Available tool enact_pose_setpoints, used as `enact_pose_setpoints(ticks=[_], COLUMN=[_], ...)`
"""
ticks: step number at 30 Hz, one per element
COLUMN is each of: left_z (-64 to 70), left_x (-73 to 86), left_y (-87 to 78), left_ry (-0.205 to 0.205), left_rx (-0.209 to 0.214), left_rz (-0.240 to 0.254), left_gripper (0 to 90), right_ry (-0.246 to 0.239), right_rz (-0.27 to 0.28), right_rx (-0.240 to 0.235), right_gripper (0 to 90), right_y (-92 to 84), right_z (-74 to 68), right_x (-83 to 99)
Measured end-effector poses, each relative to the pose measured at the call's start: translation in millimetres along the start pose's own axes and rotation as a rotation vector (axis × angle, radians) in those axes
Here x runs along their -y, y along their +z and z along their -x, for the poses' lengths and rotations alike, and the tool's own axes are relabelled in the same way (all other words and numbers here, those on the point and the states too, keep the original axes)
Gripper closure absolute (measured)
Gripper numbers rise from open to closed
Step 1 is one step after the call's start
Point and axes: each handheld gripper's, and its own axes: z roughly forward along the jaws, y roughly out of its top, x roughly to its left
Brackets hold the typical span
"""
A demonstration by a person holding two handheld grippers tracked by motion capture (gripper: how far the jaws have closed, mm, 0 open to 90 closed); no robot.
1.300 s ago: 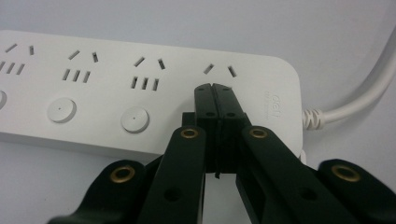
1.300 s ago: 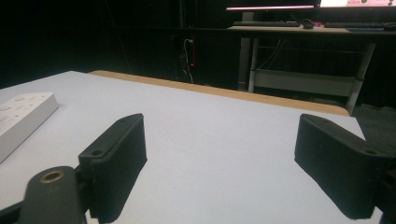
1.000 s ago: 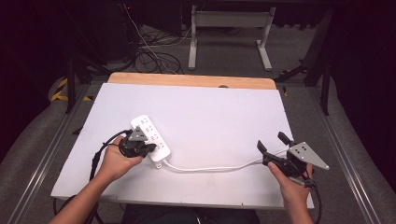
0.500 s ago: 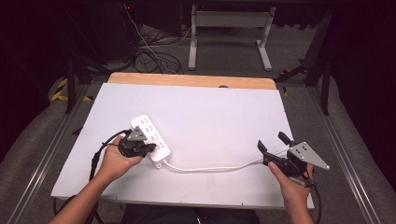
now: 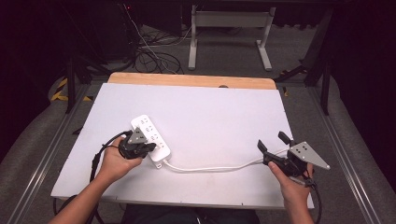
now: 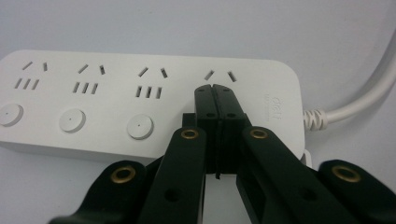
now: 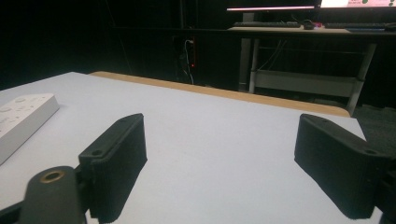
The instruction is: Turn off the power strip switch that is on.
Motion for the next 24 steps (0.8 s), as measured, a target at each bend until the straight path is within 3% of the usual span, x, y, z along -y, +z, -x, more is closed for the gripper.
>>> enact_pose_setpoints(ticks=[8, 11, 14, 18, 21, 24], left_z=[-1.7, -4.8, -11.5, -19.6, -24.1, -29.3], left_x=[0.0, 0.8, 0.4, 2.7, 7.5, 17.4], left_y=[-0.9, -3.9, -12.0, -25.8, -43.6, -62.1], left_ry=[-0.011, -0.024, -0.076, -0.133, -0.175, -0.248], left_rx=[0.01, -0.011, -0.015, -0.065, -0.13, -0.199], left_rz=[0.004, 0.01, 0.083, 0.185, 0.282, 0.369], left_gripper=[90.0, 90.0, 90.0, 90.0, 90.0, 90.0], right_ry=[0.006, 0.008, 0.007, 0.008, 0.01, 0.013], right_rz=[0.001, 0.003, 0.002, 0.002, 0.004, 0.007], right_rx=[-0.001, -0.003, -0.002, -0.003, -0.003, -0.002], right_gripper=[16.6, 16.6, 16.6, 16.6, 17.0, 17.1], right_y=[-0.2, -0.3, 0.1, 0.1, -0.4, -1.0], right_z=[0.1, 0.4, 0.2, 0.2, 0.5, 0.9], right_x=[-0.2, -0.5, -0.6, -0.6, -0.6, -0.8])
